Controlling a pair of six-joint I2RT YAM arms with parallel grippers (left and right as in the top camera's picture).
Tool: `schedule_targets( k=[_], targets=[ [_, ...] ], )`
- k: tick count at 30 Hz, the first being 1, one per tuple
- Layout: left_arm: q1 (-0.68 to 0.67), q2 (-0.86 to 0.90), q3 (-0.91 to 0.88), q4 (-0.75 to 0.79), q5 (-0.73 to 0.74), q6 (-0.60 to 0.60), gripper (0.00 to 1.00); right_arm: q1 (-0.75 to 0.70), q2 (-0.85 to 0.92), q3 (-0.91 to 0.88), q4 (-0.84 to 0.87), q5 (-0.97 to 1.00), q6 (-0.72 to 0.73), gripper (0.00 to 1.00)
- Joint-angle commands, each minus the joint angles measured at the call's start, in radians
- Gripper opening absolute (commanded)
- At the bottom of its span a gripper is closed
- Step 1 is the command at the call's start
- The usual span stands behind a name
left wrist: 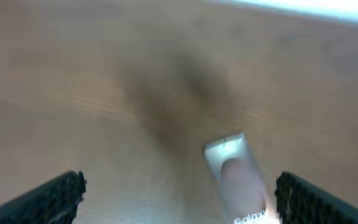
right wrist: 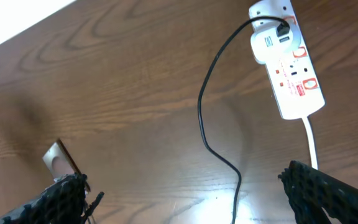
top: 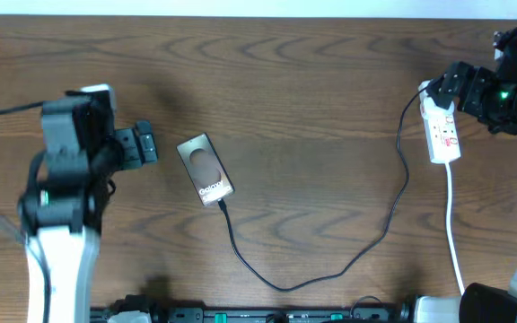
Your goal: Plug charger to phone and switch on socket
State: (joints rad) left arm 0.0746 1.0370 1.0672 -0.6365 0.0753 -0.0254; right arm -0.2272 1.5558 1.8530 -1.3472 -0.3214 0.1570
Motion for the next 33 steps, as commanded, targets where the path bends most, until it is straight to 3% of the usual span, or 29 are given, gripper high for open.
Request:
schedule_targets(
  k=[1,6,9,15,19,23,29,33],
  targets=[
    [-0.004,-0.186,-0.148,0.137,-0.009,0.007,1.0,0.005,0.002,-0.005,-0.002,-0.002,0.003,0.99],
    [-0.004,-0.451,-0.454,0.499,0.005,0.021,1.0,0.005,0.002,-0.005,-0.002,-0.003,0.003,0.99],
    [-0.004,-0.591,-0.639,0.698,0.115,0.172,1.0,0.005,0.002,-0.005,-0.002,-0.003,0.003,0.99],
    [0.003,-0.82,-0.924,0.898,0.145,0.215,1.0,0.005,0.002,-0.005,-0.002,-0.003,0.003,0.99],
    [0.021,-0.926,-1.001,0.904,0.145,0.203,1.0,0.005,0.002,-0.005,-0.002,-0.003,0.003,0.99],
    [0.054,-1.025,-1.057,0.899,0.109,0.103,1.0,0.005,0.002,-0.005,-0.002,-0.003,0.003,0.99],
    [0.06,-1.036,-1.063,0.742,-0.015,-0.105,1.0,0.005,0.002,-0.005,-0.002,-0.003,0.003,0.99],
    [0.06,-1.036,-1.063,0.619,-0.037,-0.122,1.0,0.005,0.002,-0.005,-0.002,-0.003,0.003,0.99]
  ],
)
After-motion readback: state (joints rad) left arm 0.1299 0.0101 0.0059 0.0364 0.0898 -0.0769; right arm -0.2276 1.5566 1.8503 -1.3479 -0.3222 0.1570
